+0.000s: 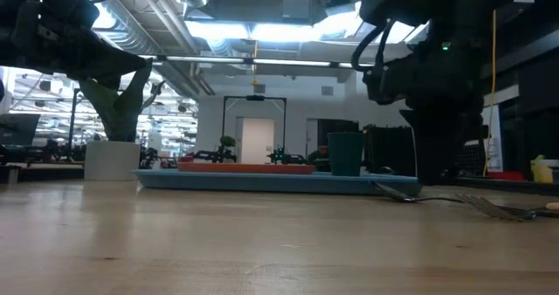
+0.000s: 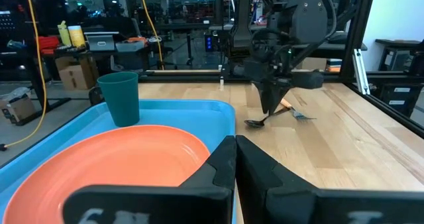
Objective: Pick and place plate/cup/fork/spoon on tray
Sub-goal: Put the black spoon on the blue tray
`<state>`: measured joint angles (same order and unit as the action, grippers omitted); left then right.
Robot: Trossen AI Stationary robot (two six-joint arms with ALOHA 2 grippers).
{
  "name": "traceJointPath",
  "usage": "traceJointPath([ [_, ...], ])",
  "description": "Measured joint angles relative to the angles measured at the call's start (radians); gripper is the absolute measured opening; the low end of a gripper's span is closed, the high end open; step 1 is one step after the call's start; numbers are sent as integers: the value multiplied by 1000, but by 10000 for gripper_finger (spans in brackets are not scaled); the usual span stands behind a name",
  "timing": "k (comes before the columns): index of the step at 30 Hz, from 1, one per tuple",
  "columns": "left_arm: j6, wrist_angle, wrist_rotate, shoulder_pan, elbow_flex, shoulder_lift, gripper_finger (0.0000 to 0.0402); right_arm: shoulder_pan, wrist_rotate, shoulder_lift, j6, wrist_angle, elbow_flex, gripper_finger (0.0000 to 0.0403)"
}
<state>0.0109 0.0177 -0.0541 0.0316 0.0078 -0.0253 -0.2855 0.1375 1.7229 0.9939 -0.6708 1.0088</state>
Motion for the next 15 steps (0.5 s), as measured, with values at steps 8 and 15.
traceJointPath([
  [8,0,0,0,0,0,0,0,-27,99,0,168,-99,0,60],
  [15,0,0,0,0,0,0,0,-53,145,-9,236,-100,-1,90],
])
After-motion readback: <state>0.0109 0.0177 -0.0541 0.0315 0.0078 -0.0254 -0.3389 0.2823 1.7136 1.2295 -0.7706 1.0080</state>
